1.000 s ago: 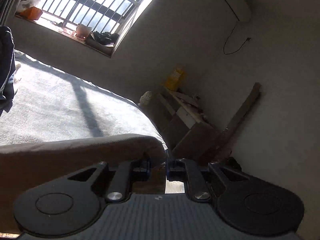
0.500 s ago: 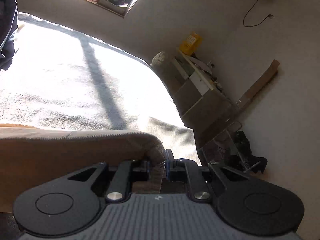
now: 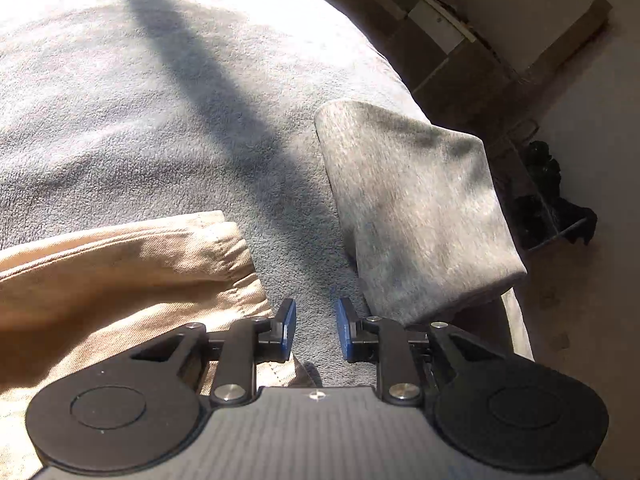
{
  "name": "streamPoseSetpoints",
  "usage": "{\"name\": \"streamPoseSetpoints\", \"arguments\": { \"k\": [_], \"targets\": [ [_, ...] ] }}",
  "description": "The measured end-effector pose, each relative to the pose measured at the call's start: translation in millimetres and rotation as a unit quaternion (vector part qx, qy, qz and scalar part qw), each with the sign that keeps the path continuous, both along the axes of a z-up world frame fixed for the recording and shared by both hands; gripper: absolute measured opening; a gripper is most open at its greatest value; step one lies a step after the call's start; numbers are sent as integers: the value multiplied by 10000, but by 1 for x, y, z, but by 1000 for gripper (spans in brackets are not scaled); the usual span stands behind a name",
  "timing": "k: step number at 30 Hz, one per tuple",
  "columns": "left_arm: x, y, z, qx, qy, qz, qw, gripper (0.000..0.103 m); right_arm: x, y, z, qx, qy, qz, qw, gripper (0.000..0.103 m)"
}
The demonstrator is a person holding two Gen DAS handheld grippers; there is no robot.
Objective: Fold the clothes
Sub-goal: 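Open the right tool and bring it toward the left tool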
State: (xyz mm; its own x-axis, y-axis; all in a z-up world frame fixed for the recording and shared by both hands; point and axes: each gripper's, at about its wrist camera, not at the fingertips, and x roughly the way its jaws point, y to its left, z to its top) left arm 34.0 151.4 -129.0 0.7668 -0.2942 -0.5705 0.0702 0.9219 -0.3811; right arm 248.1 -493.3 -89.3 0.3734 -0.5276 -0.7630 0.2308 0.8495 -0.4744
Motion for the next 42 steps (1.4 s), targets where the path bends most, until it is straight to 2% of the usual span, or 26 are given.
{"name": "streamPoseSetpoints", "arguments": {
  "k": [1, 2, 6, 11, 14, 16, 19, 21, 24, 26, 28, 30, 34, 40, 42],
  "targets": [
    [0, 0, 0, -10, -5, 0, 10000, 28, -2, -5, -1, 64, -84, -143, 9998, 38],
    [-1, 0, -1, -26, -14, 1, 10000, 28, -7, 2, 4, 246, -199, -24, 9995, 43],
    [-1, 0, -2, -37, -56, -3, 10000, 28, -27, 30, 26, 989, -659, 492, 9917, 44],
    [-1, -5, -2, 68, -151, -28, 9999, 30, -52, 66, 55, 1903, -1225, 1129, 9675, 46],
    [-1, -8, -1, 159, -181, -55, 9997, 32, -67, 134, 47, 1729, -1048, 2379, 9500, 48],
    [-1, -9, 2, 203, -164, -72, 9996, 33, -77, 179, 42, 1590, -916, 3200, 9295, 48],
    [0, -10, 8, 264, -130, -125, 9995, 35, -92, 247, 34, 1360, -705, 4383, 8857, 53],
    [1, -11, 11, 342, -145, -175, 9992, 35, -102, 293, 28, 1193, -557, 5132, 8481, 68],
    [4, -11, 16, 457, -232, -281, 9983, 36, -117, 361, 20, 927, -328, 6182, 7799, 70],
    [5, -12, 21, 585, -355, -376, 9969, 40, -116, 377, 12, 927, -248, 6301, 7706, 70],
    [7, -13, 25, 736, -466, -457, 9952, 43, -110, 390, 6, 1002, -161, 6275, 7720, 70],
    [8, -12, 25, 772, -499, -541, 9943, 46, -104, 394, 6, 1161, -168, 6154, 7794, 70],
    [9, -6, 20, 822, -476, -670, 9932, 47, -92, 395, 4, 1396, -143, 5948, 7915, 70],
    [7, -1, 18, 582, -494, -661, 9949, 48, -91, 361, 30, 2109, -446, 4946, 8419, 70],
    [6, 0, 17, 562, -492, -664, 9950, 48, -93, 318, 45, 2573, -701, 4032, 8754, 70]
  ]
}}
